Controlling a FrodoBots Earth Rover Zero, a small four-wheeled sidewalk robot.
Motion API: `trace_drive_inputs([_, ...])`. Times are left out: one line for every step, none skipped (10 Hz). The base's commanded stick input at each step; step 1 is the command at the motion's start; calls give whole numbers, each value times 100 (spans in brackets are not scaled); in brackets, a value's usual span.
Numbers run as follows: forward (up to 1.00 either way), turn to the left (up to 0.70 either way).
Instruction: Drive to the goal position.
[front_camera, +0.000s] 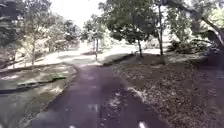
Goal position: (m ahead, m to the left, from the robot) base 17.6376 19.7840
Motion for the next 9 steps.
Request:
trace_drive_inputs([100,0])
trace_drive_inputs([100,0])
trace_drive_inputs([100,0])
trace_drive_inputs([100,0])
trace_drive_inputs([100,0])
trace_drive_inputs([100,0])
trace_drive_inputs([100,0])
trace_drive_inputs([100,0])
trace_drive_inputs([100,0])
